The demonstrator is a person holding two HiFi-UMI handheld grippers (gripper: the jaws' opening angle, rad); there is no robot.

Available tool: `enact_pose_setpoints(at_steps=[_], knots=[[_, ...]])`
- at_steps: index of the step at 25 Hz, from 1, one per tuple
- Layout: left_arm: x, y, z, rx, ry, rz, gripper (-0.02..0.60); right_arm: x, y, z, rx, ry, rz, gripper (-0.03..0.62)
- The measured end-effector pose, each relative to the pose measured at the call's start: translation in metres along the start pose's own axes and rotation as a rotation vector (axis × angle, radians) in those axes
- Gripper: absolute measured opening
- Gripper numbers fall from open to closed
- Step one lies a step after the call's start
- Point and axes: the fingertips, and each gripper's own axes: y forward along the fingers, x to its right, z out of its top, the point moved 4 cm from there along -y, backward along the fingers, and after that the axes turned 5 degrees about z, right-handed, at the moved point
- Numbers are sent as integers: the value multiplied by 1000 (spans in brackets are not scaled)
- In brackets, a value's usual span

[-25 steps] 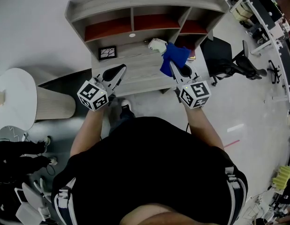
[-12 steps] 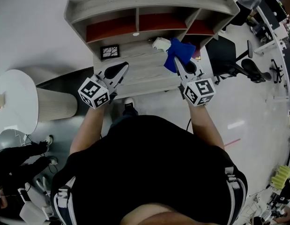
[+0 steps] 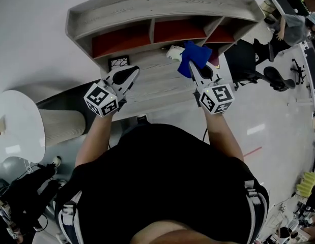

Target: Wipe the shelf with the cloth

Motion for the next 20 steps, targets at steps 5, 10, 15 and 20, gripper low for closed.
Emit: enact_pose_setpoints(at_steps=[5,10,15,20], knots=[[-28,5,2,-6,-1,-29,18,1,26,4,-14,5,-12,57],[-54,8,8,-14,2,-73,18,3,51,12,-18,24,-23,57],[-73,10,13,-43,33,-84,17,-1,71,17,-27,13,-35,57],[-86,15,13,-58,46,-115,17,-4,84,21,-30,10,-45,57]])
